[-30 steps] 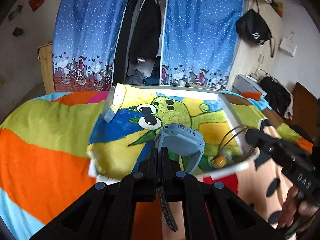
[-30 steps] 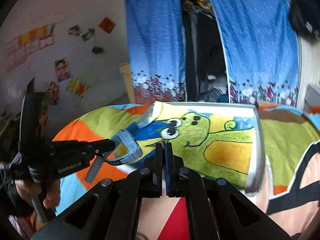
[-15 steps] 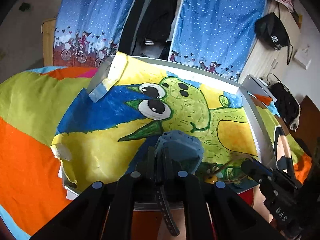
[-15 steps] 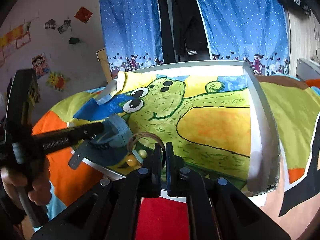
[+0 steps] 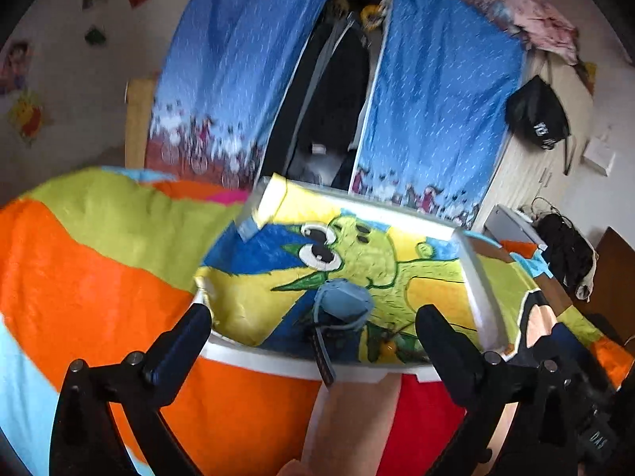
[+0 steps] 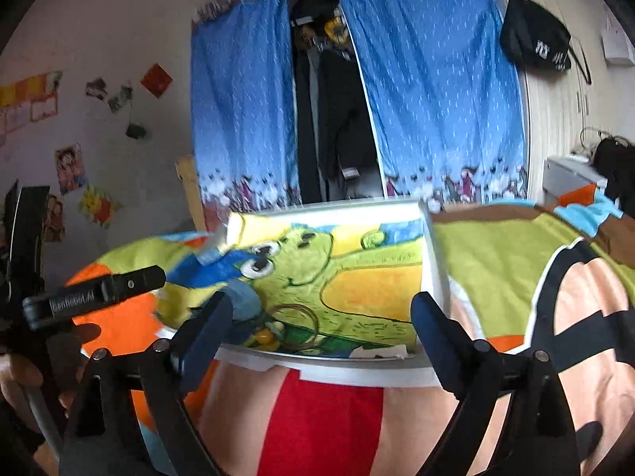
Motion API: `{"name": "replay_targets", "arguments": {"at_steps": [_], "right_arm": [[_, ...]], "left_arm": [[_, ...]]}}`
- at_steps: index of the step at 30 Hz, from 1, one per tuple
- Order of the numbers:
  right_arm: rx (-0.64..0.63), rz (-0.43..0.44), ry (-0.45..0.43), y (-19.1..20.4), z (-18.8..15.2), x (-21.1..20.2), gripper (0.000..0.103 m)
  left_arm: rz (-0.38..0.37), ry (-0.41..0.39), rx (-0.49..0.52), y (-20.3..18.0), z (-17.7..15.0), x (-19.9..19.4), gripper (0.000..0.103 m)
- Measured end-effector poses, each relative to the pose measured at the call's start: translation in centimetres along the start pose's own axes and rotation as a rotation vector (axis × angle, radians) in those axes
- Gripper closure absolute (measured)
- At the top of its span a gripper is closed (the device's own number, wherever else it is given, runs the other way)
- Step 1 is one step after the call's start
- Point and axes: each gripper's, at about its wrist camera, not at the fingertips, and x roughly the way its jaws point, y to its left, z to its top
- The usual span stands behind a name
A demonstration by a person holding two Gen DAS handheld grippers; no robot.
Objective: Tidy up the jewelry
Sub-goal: 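Move the left tool back to the jewelry pile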
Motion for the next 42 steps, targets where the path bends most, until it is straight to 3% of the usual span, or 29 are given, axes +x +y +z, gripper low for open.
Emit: {"name": "replay_targets", "arguments": {"at_steps": [4,10,18,25,28,33,39,42], "right_arm": [[-0.031,0.005,-0.052,0.8,-0.2,-3.9,0.001],[-0.075,-0.018,-0.119,2.2,-2.1,-9.7,0.001],[-0.035,0.023,-0.116,1.8,-6.4,-15.5,0.001],[-0.067,0.005,-0.066,2.3,-11.3,-18.2,0.001],[-0.081,0.031,-0.047,2.3,-13.0,-19.0,0.001],[-0.066,0.049,0.043,1.6,-16.0,-18.8,0.001],[-0.078,0.092,0.178,0.8,-18.9,-16.8,0.001],[-0.1,0.135,0.24,0.1,-19.9,-15.3,0.001]], "left_arm": [[0.007,-0.09,0.057,-0.9,-1.0,-4.9,0.0],[0.034,-0.169,0.067,-0.5,-3.7,-10.6,0.0],[0.097,-0.187,0.133,0.1,-9.3,-16.1,0.0],[0.129,-0.119,0.179,0.9,-14.2,-18.3,0.0],[0.121,-0.054,0.206,1.5,-16.2,-18.3,0.0],[0.116,0.088,0.26,3.0,-19.8,-16.9,0.0],[0.074,0.247,0.249,4.6,-22.8,-13.6,0.0],[0.051,0.28,0.255,4.7,-23.2,-12.1,0.0]]}}
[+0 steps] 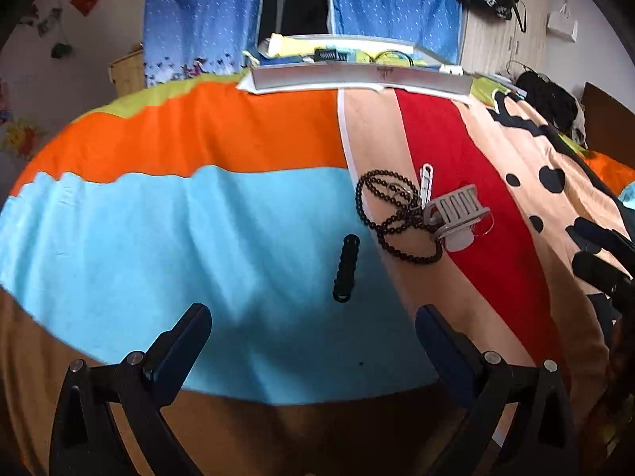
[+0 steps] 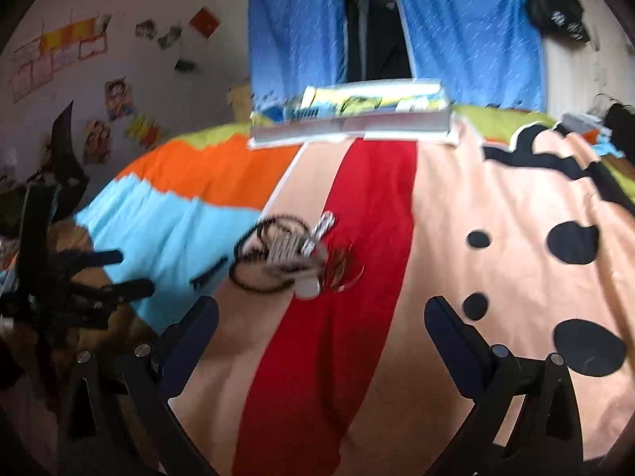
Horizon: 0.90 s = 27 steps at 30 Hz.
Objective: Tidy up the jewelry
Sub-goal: 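Move the left tool back to the jewelry pile, then grasp the black hair tie with the left tool while the right tool grasps the red string bracelet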
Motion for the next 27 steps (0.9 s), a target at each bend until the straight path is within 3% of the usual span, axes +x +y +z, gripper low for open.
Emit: {"name": "replay_targets", "arguments": {"at_steps": [2,5,11,17,19,22,25,27], "right_arm": [[-0.006,0.015,0.027,-0.4,-0.3,0.9,0.001],[-0.003,0.05,0.054,-0.5,-0.1,2.4,0.001],[-0.045,0.085,0.07,0.0,0.9,4.5,0.006],[-0.023,0.12,0.1,-0.8,1.9,6.1,0.043],[0.006,0.127,0.113,-1.1,2.1,6.9,0.061],[0.006,0.114,0.132,-1.1,2.1,7.9,0.077],[-0.021,0.107,0.159,-0.5,2.0,8.9,0.081],[-0.034,0.101,0.178,-0.3,2.0,9.4,0.088]], "left_arm": [[-0.025,0.002,0.009,-0.1,0.3,0.8,0.001],[-0.067,0.015,0.015,-0.4,0.9,2.0,0.011],[-0.123,0.054,0.038,-1.1,1.5,4.3,0.042],[-0.152,0.098,0.026,-1.5,1.8,5.9,0.068],[-0.143,0.111,0.027,-1.7,1.8,6.3,0.073],[-0.135,0.12,0.016,-1.8,1.8,6.6,0.08],[-0.131,0.131,0.003,-1.9,1.8,6.8,0.088],[-0.123,0.139,-0.005,-2.0,1.9,6.9,0.088]]}}
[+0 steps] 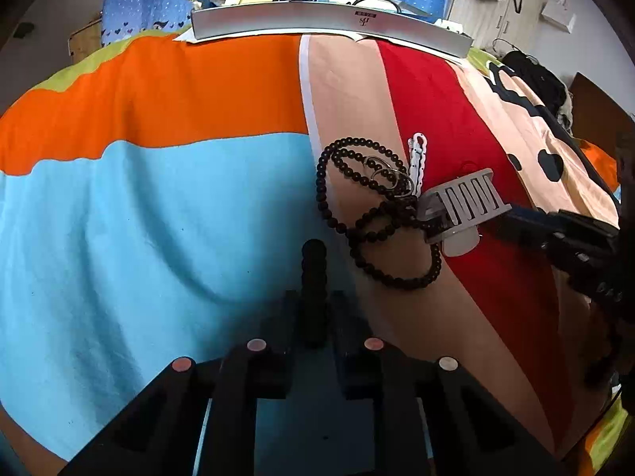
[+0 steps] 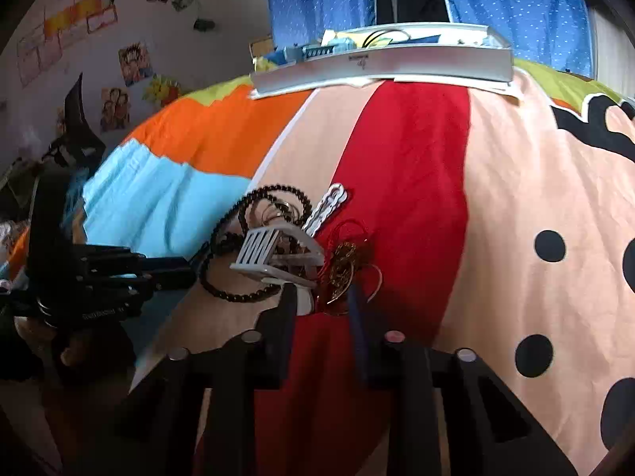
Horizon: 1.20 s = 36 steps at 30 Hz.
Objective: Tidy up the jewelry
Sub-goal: 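Grasp the black hair tie with the left tool while the right tool grasps the red string bracelet, then carry both items into the white tray and open both tools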
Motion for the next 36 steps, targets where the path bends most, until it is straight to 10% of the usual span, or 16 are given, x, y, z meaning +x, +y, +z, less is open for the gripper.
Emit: {"name": "replay_targets", "arguments": {"at_steps": [16,26,36], "right_arm": [[-0.025,-0.019,-0.171,2.1,2.7,-6.8,0.099],[-0.028,-0.036,-0.331,0.3,10.8,-10.1,0.099],[0.125,-0.079,-0.374,-7.8,20.7,-6.1,0.099]], "left_arm": [[-0.065,-0.053,-0.07,-2.2,2.6,-4.8,0.088],[-0.102,-0.191,-0.004,-4.0,14.7,-6.8,0.088],[-0.169,-0.192,-0.03,-5.3,28.5,0.0,0.088]]}}
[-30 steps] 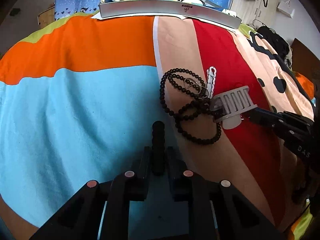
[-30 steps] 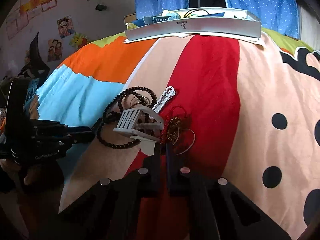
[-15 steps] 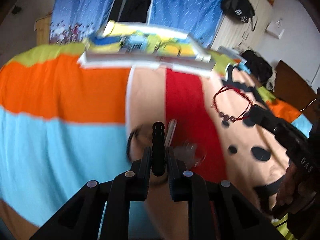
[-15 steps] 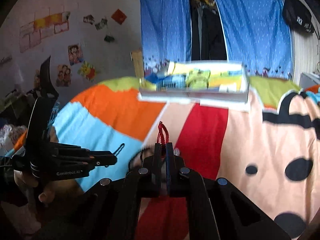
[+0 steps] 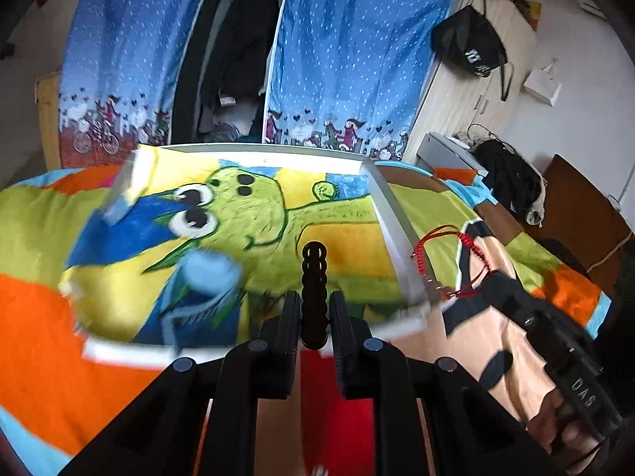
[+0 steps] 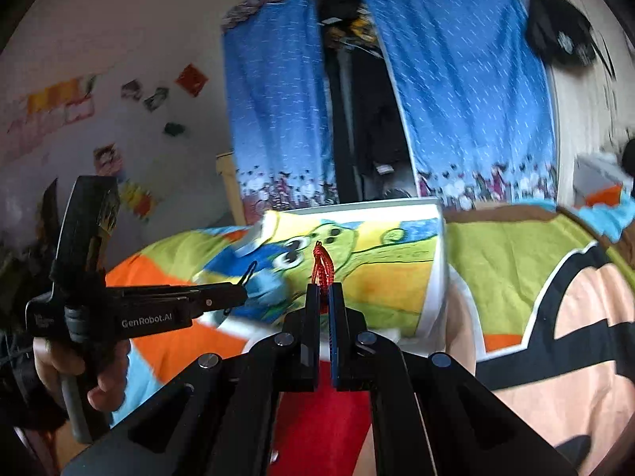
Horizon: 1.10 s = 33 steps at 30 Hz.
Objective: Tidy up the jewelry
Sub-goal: 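Carry both items into the white tray and open both tools, then move both tools back to the jewelry pile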
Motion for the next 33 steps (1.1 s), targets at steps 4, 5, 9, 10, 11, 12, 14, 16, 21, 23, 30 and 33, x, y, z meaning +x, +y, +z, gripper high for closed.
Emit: {"name": "replay_targets", "arguments": {"at_steps": [4,5,9,10,11,12,14,16,21,23,30,33], "right_arm": [[0.072,-0.029,0.064,-2.9,-0.2,5.0,0.099],[0.077,-0.036,0.08,-3.2,-0.5,5.9,0.099],[0.082,-0.069,0.143,-4.4,-1.9,9.0,0.099],[0.088,-0.077,0.148,-4.7,-2.2,9.4,0.099],[0.093,-0.08,0.151,-5.0,-2.4,9.7,0.099],[0.098,-0.09,0.155,-5.2,-2.7,9.9,0.099],[0.1,-0.104,0.141,-5.5,-3.0,9.7,0.099],[0.08,-0.114,0.119,-5.5,-3.2,9.1,0.099],[0.049,-0.138,0.067,-5.4,-3.0,7.6,0.08],[0.056,-0.149,0.042,-5.5,-2.8,6.6,0.066],[0.084,-0.188,-0.076,-5.6,-2.0,0.4,0.029],[0.081,-0.211,-0.123,-5.0,-2.0,-2.9,0.017]], "left_arm": [[0.002,0.036,-0.017,0.1,1.1,3.9,0.088],[0.002,0.049,-0.019,0.1,1.1,4.7,0.088],[0.026,0.097,-0.006,-0.1,0.7,7.4,0.088],[0.031,0.107,-0.002,-0.1,0.6,7.9,0.088],[0.032,0.115,-0.005,-0.1,0.4,8.3,0.088],[0.027,0.118,-0.013,0.1,0.3,8.5,0.088],[0.012,0.113,-0.036,0.4,0.2,8.5,0.088],[-0.009,0.101,-0.059,0.7,0.1,8.3,0.088],[-0.057,0.063,-0.117,1.0,0.2,7.1,0.072],[-0.061,0.028,-0.134,0.8,0.3,5.9,0.036],[-0.001,-0.16,-0.094,-1.5,0.0,-0.8,0.0],[0.031,-0.261,-0.056,-2.3,-1.0,-4.4,0.0]]}}
